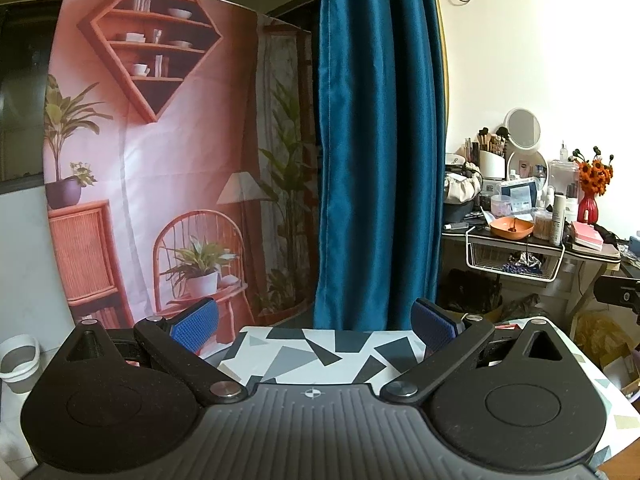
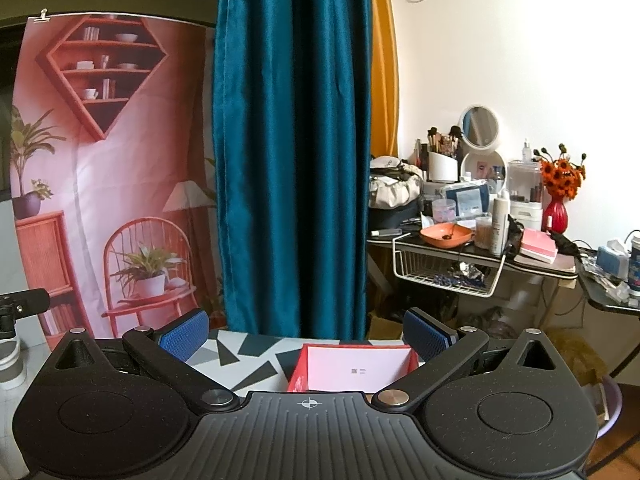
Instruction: Organize rigid objects
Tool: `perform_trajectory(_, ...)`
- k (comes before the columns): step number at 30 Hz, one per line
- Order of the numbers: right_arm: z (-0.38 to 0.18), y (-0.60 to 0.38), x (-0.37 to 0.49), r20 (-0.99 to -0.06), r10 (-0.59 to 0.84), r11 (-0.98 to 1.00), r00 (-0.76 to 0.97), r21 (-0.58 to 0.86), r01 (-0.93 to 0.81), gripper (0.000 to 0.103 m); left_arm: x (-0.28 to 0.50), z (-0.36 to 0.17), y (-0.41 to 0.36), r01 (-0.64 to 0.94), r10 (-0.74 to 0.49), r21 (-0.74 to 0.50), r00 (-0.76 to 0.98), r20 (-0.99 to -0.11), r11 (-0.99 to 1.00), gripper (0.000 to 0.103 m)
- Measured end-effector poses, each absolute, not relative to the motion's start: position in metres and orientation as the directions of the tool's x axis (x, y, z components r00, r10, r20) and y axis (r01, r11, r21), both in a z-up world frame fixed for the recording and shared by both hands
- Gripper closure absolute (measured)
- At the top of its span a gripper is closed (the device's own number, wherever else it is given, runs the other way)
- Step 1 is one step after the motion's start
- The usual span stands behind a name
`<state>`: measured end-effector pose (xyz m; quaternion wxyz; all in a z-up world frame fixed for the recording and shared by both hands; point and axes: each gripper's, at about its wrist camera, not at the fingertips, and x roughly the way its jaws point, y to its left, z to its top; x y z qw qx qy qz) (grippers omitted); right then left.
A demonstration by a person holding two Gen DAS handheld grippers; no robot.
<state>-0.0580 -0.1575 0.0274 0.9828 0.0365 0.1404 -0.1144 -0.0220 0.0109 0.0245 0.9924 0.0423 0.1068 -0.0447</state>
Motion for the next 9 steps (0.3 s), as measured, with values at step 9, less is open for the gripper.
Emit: perform_trajectory(9,0.0232,-0.1591,-0.0592,-0.291,-0.215,0.971,0.932,0.042,0.237,0.0,-0.0216,0.0234,0.0108,0.105,-0.086,0.081,0.972,-0.218,0.991,0.0)
